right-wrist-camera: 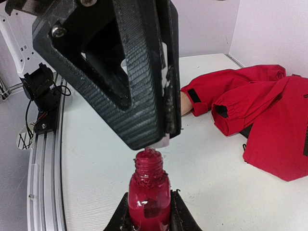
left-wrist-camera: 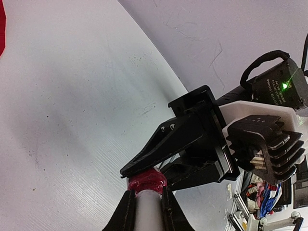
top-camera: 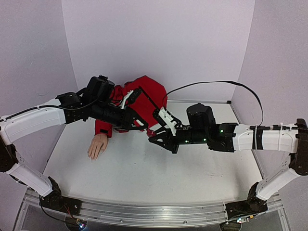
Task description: Paint the nails
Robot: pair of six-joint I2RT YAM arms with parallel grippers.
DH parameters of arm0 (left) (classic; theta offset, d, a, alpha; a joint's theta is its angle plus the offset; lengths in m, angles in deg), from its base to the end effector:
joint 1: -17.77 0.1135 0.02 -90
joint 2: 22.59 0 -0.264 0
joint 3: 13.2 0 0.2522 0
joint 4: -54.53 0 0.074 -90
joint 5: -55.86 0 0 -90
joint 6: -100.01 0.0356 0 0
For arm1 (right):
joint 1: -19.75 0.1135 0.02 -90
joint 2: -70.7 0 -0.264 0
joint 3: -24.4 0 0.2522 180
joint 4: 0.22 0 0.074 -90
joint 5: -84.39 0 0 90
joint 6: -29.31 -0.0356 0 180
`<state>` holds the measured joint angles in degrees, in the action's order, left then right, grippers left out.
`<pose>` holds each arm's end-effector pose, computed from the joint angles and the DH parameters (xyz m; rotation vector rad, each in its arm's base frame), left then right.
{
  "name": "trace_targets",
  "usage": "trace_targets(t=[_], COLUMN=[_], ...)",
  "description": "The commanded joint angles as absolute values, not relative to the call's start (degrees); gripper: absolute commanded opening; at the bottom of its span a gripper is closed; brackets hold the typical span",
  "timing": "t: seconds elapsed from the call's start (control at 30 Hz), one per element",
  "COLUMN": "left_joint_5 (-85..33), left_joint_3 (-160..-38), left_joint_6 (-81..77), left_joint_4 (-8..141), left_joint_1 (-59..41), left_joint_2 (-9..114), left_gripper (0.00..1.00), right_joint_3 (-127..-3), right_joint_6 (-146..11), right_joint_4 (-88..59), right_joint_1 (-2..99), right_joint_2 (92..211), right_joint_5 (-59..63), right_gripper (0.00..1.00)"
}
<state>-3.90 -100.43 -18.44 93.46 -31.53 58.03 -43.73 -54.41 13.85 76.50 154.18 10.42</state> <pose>0.1925 -0.2513 0.3470 0.7658 2.2383 -1.3009 0.1790 0.2909 0.3066 -1.0576 1.2897 0.8993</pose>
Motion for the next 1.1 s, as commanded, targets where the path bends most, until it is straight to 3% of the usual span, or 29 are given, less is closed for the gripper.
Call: trace_targets(t=[0.0,1.07], left_joint_5=[-5.30,-7.15], left_joint_3=[-102.86,-102.90], left_joint_6=[-17.84,-16.80], left_joint_4=[93.50,94.79], left_joint_1=[-31.19,-31.01], left_joint_2=[55.86,54.32], left_gripper=[0.00,0.00], right_joint_3=[-44.16,-43.07], right_joint_6=[-53.66,-53.75], right_joint_4=[16.07,16.47], right_joint_1=[76.39,76.44], right_joint_2=[153.49,152.19], right_joint_5=[10.85,10.59], right_gripper=[0.00,0.00])
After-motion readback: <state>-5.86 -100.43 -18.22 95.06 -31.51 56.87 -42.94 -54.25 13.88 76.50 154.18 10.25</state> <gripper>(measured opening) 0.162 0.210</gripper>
